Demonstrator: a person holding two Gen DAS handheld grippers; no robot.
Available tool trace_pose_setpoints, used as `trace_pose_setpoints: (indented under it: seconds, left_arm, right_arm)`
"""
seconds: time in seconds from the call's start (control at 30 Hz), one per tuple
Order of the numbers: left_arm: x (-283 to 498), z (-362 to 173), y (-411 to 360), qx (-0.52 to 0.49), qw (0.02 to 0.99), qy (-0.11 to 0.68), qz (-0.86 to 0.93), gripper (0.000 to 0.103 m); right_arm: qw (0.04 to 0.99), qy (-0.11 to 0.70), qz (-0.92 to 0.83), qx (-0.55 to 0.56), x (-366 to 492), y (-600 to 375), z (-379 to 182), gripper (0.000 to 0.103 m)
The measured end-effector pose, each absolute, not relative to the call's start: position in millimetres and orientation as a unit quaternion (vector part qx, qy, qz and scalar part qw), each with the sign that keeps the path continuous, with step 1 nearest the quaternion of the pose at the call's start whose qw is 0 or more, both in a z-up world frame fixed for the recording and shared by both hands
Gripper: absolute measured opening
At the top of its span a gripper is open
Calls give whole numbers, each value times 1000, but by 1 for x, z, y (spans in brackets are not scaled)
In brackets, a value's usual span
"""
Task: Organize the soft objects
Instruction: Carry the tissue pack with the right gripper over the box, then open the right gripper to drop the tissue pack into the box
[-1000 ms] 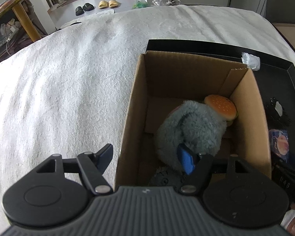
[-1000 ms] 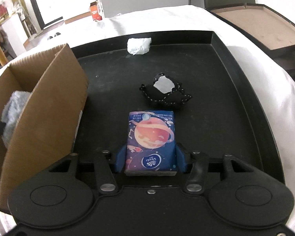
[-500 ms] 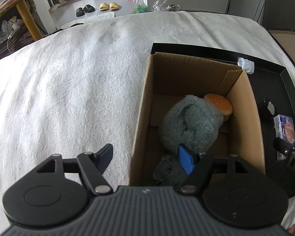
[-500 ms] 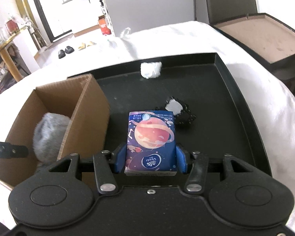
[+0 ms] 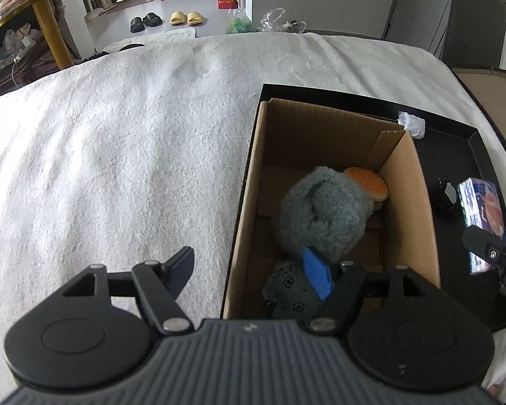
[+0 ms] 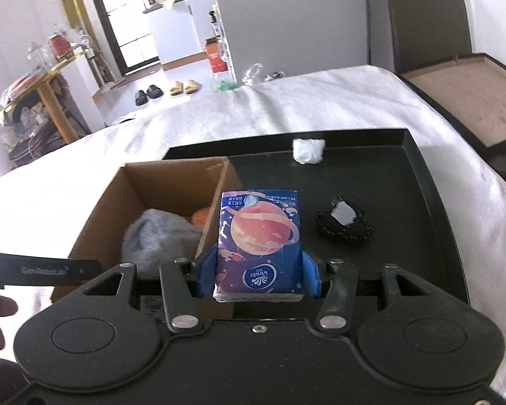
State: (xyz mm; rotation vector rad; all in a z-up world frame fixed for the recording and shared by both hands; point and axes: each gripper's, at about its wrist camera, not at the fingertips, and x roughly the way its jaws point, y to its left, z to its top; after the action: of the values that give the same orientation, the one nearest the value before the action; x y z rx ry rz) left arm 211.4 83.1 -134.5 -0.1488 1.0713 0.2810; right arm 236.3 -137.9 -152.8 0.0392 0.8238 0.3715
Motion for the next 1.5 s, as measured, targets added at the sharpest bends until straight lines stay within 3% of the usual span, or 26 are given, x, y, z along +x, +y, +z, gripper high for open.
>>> trace_pose_setpoints:
  seconds: [0.67, 0.97, 1.03, 1.23, 1.5]
  left_arm:
    - [200, -143, 99, -101, 854, 499, 110, 60]
    - [195, -152, 109, -119, 850, 503, 104, 42]
    - [194, -154, 112, -123, 849, 504, 103, 30]
    - [193, -159, 118, -136, 848, 504, 94, 12]
    - [193, -160, 120, -150, 847, 504, 83, 12]
  right_arm:
    - [896, 390, 210, -21, 220, -84, -138, 50]
    - [894, 392, 213, -43, 214, -62, -142, 50]
    - [892, 394, 216, -48, 213, -57, -144, 50]
    - [889, 399, 215, -60, 214, -44, -151, 50]
    - [888, 404, 207, -80, 218, -37, -158, 51]
